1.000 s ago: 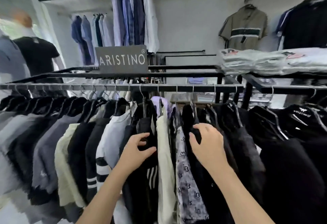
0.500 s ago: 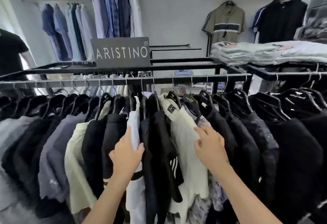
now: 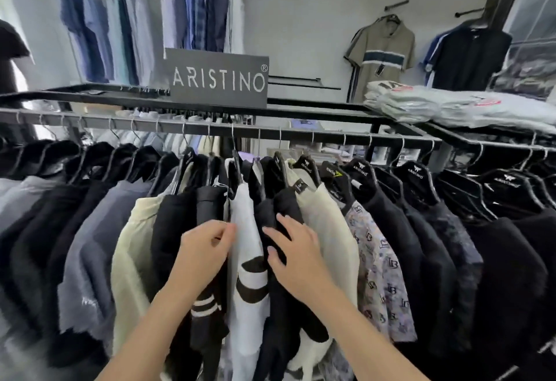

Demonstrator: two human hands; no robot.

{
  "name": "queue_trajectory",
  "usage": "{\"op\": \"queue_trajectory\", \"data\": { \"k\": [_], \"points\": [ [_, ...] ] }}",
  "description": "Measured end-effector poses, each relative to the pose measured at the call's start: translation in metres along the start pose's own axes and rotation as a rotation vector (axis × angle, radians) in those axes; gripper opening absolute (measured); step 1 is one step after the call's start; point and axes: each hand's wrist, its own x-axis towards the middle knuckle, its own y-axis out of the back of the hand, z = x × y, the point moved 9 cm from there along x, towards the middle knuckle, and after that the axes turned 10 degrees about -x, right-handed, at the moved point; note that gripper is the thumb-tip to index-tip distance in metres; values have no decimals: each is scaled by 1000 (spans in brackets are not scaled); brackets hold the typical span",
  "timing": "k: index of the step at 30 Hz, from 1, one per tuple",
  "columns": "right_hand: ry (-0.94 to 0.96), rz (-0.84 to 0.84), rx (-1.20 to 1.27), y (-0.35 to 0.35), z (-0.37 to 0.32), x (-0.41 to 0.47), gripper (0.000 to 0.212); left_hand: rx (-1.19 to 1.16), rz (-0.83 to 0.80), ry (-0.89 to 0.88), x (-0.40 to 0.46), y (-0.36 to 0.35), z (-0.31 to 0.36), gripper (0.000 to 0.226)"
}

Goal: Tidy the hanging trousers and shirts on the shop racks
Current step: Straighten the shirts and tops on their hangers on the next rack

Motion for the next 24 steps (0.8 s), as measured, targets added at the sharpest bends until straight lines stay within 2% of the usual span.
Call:
{"op": "queue_trajectory", "data": {
  "k": [2, 4, 5, 7, 9, 11, 13, 15, 18, 21, 24],
  "points": [
    [17, 45, -1, -3, -20, 7, 38, 127, 206, -82, 4, 47, -2, 14],
    [55, 90, 10, -7, -45, 20, 38, 346, 366, -40, 11, 87, -18, 7],
    [68, 106, 22, -10, -59, 29, 38, 394, 421, 25, 14, 104, -32, 14],
    [68, 117, 45, -20, -87, 45, 41, 296, 395, 154, 21, 127, -69, 34],
    [59, 85, 57, -37, -117, 60, 43, 172, 279, 208, 28, 139, -94, 44],
    [71, 69, 64, -54, -148, 73, 42, 133, 152, 232, 34, 152, -107, 45],
    [94, 90, 53, -66, -179, 86, 40, -40, 92, 227, 41, 171, -114, 38],
    [91, 98, 59, -77, -207, 101, 40, -75, 165, 170, 49, 205, -118, 31],
    [106, 88, 69, -90, -251, 119, 42, 215, 359, 94, 56, 273, -126, 26],
    [144, 31, 102, -106, -291, 132, 44, 410, 444, 180, 56, 327, -160, 38],
    [139, -51, 53, -128, -309, 139, 45, 416, 472, 295, 52, 365, -187, 53]
  ]
}}
